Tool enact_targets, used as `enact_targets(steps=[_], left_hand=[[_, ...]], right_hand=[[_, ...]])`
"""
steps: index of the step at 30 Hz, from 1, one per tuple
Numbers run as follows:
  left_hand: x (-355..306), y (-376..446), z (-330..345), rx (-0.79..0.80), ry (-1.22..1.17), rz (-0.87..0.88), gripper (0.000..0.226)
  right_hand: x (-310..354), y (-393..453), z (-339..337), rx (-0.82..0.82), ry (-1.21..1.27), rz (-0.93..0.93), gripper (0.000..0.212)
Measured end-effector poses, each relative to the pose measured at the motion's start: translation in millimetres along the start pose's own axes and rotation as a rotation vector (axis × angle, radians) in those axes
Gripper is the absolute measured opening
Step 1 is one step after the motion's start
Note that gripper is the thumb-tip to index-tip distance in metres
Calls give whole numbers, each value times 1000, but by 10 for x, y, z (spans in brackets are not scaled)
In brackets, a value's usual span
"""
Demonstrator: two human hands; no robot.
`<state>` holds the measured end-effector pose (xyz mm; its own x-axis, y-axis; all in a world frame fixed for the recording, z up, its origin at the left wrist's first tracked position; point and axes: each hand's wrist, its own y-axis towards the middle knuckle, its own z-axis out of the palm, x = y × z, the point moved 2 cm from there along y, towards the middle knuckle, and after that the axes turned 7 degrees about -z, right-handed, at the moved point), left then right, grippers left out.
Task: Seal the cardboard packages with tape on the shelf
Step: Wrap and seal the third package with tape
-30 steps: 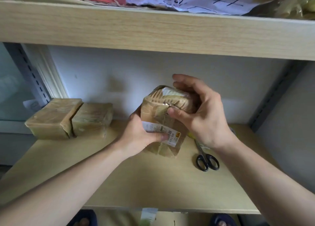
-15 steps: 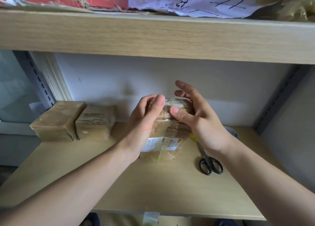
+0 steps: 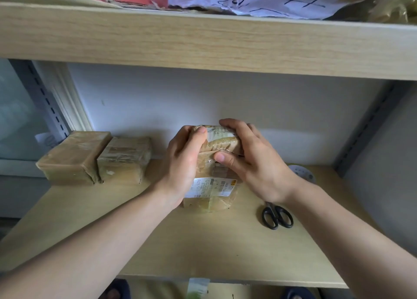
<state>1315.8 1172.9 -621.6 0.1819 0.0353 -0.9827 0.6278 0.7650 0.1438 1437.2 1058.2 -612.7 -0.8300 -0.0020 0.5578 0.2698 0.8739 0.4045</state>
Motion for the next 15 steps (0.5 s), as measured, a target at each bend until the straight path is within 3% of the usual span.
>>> enact_targets(steps=[3, 7, 10, 15], left_hand=[[6, -13, -15, 2, 9, 16, 38], [9, -8, -59, -53, 22, 4, 26], [10, -21, -61, -70, 23, -3, 23], [19, -46, -44, -74, 75, 36, 24]], right_hand=[[-6, 12, -34, 72, 10, -22, 66], [35, -4, -29, 49, 51, -64, 78], [77, -27, 97, -92, 23, -50, 89], [70, -15, 191, -311, -79, -49, 75]])
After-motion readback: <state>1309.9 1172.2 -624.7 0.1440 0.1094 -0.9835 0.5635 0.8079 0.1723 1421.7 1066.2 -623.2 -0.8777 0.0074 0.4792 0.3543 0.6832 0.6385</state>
